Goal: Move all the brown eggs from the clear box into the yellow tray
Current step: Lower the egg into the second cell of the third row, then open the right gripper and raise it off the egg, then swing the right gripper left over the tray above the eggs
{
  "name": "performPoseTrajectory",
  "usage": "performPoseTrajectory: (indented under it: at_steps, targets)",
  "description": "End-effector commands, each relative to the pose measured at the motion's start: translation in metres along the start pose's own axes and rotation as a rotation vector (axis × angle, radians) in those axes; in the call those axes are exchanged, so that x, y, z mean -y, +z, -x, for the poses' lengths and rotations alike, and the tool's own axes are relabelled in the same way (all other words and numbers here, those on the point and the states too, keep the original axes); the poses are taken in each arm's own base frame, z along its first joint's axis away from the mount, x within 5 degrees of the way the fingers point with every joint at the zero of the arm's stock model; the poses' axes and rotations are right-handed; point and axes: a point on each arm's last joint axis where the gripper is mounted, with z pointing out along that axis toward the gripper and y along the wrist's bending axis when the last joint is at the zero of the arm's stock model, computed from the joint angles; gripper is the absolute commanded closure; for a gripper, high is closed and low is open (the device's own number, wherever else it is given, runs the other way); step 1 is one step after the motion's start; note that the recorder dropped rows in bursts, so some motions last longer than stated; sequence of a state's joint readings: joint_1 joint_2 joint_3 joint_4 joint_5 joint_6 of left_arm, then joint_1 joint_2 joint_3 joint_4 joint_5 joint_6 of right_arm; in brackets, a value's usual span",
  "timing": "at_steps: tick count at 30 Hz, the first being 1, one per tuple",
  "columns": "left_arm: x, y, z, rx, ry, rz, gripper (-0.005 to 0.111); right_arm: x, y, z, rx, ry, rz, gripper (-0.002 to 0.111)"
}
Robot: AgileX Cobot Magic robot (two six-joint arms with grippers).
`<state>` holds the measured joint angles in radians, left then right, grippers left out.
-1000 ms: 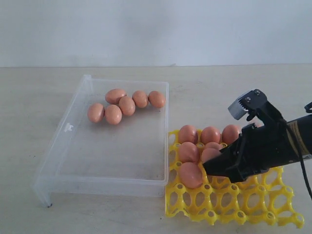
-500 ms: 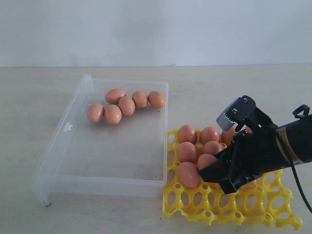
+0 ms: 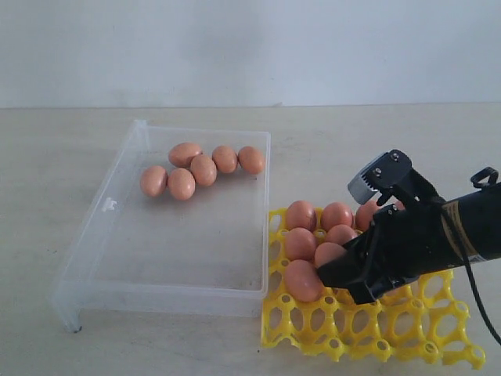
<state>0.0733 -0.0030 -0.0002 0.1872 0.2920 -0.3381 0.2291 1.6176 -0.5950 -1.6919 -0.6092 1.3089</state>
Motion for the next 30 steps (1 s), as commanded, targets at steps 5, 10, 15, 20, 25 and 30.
performPoseTrajectory:
  at_steps: [5, 10, 15, 20, 25, 30]
  targets:
    - [0.0, 0.0, 0.0, -0.005, -0.014, -0.004, 0.111, -0.002, 0.0, 0.0, 0.003, -0.005, 0.011, 0.046]
    - [0.0, 0.0, 0.0, -0.005, -0.014, -0.004, 0.111, -0.005, -0.007, 0.005, 0.028, -0.023, -0.002, 0.046]
    - [0.0, 0.0, 0.0, -0.005, -0.014, -0.004, 0.111, -0.01, -0.025, 0.018, 0.096, -0.064, -0.053, 0.046]
    - [0.0, 0.0, 0.0, -0.005, -0.014, -0.004, 0.111, -0.026, -0.05, 0.036, 0.232, -0.061, -0.054, 0.052]
    - [0.0, 0.0, 0.0, -0.005, -0.014, -0.004, 0.111, -0.063, -0.058, 0.061, 0.283, -0.247, -0.001, 0.108]
    - [0.0, 0.0, 0.0, -0.005, -0.014, -0.004, 0.111, -0.091, -0.049, 0.09, 0.296, -0.427, -0.155, 0.109]
